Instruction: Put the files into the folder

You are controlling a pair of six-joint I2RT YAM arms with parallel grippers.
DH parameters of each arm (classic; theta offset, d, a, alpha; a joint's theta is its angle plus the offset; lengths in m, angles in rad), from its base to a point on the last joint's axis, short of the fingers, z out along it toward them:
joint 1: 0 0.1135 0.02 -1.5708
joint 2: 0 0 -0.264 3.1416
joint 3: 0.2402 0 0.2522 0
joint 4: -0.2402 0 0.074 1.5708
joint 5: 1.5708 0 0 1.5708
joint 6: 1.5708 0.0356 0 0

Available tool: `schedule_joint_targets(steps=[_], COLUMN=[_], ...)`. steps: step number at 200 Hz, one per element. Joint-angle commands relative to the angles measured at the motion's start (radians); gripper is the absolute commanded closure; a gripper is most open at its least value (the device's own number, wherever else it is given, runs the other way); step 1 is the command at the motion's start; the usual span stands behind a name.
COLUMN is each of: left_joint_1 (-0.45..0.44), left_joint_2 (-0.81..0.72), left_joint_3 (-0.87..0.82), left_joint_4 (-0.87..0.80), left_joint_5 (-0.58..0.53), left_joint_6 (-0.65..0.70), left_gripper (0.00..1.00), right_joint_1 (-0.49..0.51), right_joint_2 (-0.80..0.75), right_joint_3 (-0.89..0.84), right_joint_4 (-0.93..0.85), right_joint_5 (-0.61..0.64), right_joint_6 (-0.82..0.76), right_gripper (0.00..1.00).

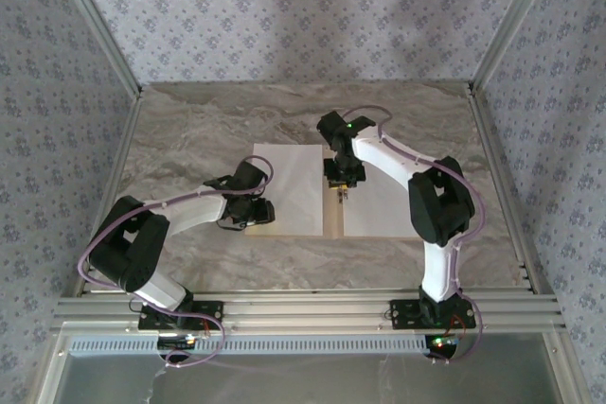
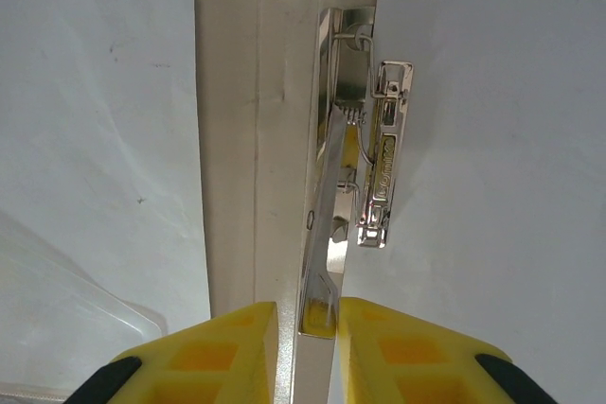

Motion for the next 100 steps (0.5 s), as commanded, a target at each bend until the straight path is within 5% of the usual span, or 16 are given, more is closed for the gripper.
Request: schedule_joint_targets(steps=[1,100], left_joint_1=[-0.009,-0.009], left_joint_2=[0.023,0.026], left_joint_3=[-0.028,-0.027], left_joint_4=[-0.051,-0.053], left_joint_5=[-0.016,-0.016], left_joint_6=[-0.006,-0.006], left_gripper=[0.57,0.57], right_joint_1=[0.002,-0.005], right_joint_2=[0.016,0.026], right_joint_3=[0.029,0.048], right_joint_4=[-0.042,-0.048], right_joint_5=[0.024,0.020], right_joint_6=[0.002,0.000], right_gripper=[0.76,0.73])
